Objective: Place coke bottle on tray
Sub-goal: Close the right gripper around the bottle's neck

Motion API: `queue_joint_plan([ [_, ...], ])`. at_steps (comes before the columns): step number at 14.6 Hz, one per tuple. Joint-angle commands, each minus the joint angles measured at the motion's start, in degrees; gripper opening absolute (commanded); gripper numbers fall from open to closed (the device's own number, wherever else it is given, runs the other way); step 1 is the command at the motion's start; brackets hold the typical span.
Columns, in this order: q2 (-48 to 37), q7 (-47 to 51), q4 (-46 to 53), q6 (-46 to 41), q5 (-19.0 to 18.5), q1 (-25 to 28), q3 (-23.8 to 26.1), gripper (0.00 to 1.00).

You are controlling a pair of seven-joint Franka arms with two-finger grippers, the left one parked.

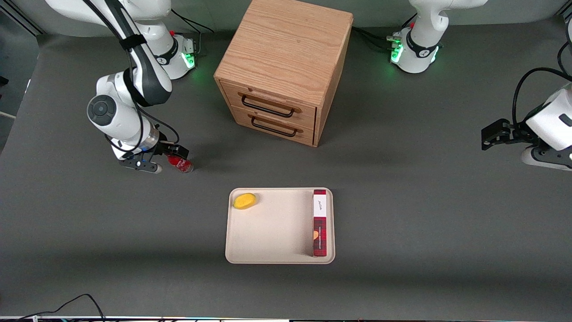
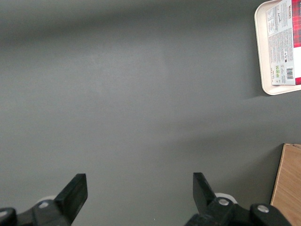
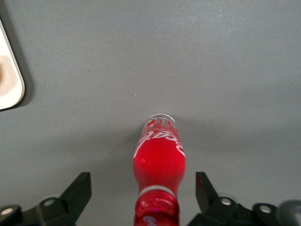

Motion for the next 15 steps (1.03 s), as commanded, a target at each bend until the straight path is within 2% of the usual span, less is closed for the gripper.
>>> queue_joint_plan([
  [1, -0.1, 1.6, -0.2, 1.2, -2.5, 0.1, 0.0, 0.79],
  [2, -0.1, 1.6, -0.2, 1.2, -3.3, 0.1, 0.0, 0.7],
  [3, -0.1, 1.6, -0.2, 1.1, -4.3, 0.0, 0.0, 0.55],
  [6, -0.1, 1.6, -0.2, 1.1, -5.4, 0.1, 0.0, 0.0],
  [11, -2.0, 0.6, 0.8, -1.9, -5.5, 0.1, 0.3, 0.0],
  [12, -3.6, -0.3, 2.7, -5.8, -5.6, 0.1, 0.3, 0.0],
  [15, -5.4, -4.3, 14.9, -24.7, -5.3, -0.1, 0.2, 0.0],
])
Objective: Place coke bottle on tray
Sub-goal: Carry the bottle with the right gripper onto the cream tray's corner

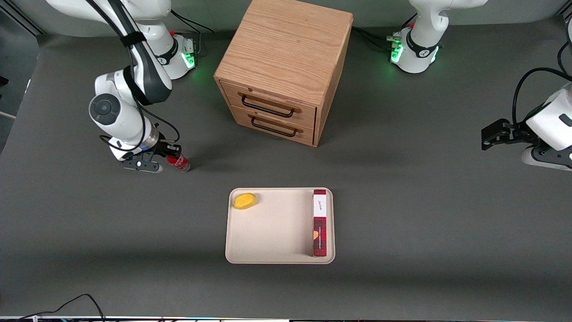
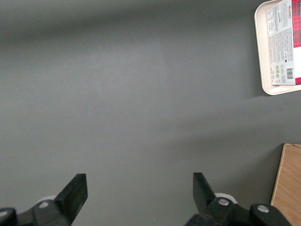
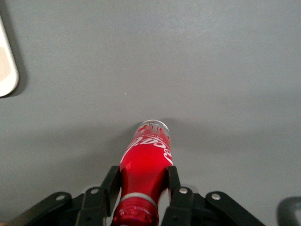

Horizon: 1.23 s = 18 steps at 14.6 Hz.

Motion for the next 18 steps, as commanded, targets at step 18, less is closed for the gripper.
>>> queue_joint_plan([
  [18, 47.5, 35.3, 75.1, -16.7, -6.4, 13.9, 3.2, 0.0],
])
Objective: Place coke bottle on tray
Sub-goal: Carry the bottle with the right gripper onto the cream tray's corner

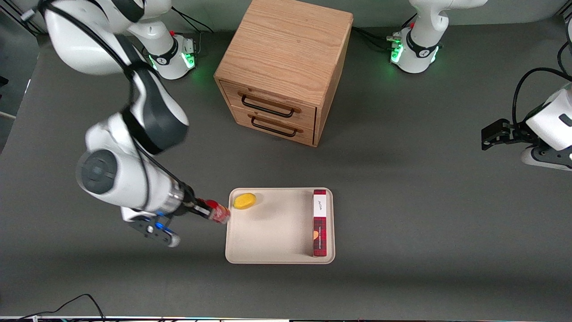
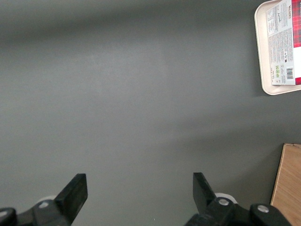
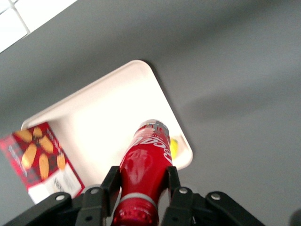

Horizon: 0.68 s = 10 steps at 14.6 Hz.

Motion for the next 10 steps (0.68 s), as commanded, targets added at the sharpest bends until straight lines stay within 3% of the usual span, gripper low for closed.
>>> queue_joint_plan([
  [1, 5.9, 6.8, 4.8, 4.5, -4.3, 1.4, 0.5, 0.0],
  [8, 11.7, 11.1, 3.9, 11.3, -10.1, 2.1, 0.7, 0.0],
  [9, 11.7, 11.1, 4.0, 11.3, -10.1, 2.1, 0.8, 0.94],
  [10, 11.4, 11.2, 4.0, 10.9, -10.0, 1.9, 1.2, 1.0],
])
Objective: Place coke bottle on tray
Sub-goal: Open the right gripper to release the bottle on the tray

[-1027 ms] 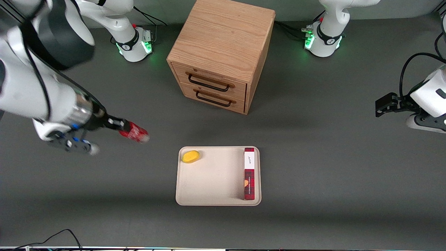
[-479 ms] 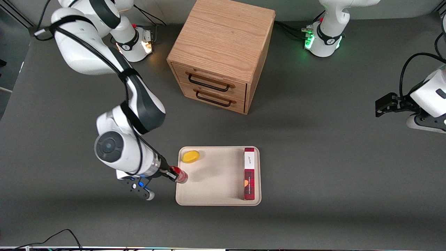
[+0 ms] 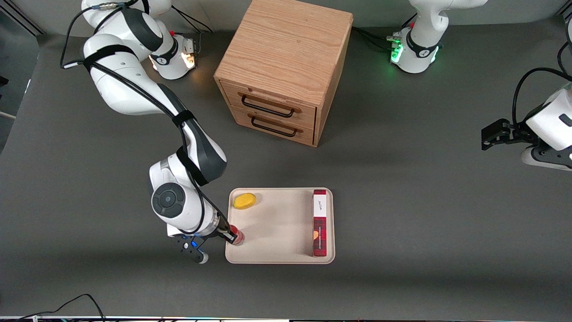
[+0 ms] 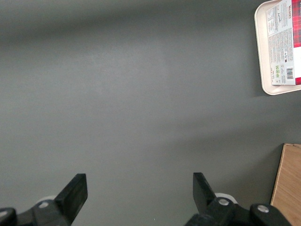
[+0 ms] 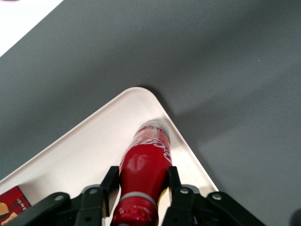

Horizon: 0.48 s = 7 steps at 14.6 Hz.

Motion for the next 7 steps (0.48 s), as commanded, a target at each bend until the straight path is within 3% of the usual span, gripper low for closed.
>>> queue_joint_plan([
  [1, 0.2, 2.2, 2.3, -1.7, -1.9, -0.5, 2.5, 1.0],
  [4, -6.1, 1.3, 2.3, -11.6, -2.0, -1.6, 5.3, 1.0],
  [7, -19.9, -11.2, -0.8, -29.5, -1.8, -4.8, 7.6, 1.0],
])
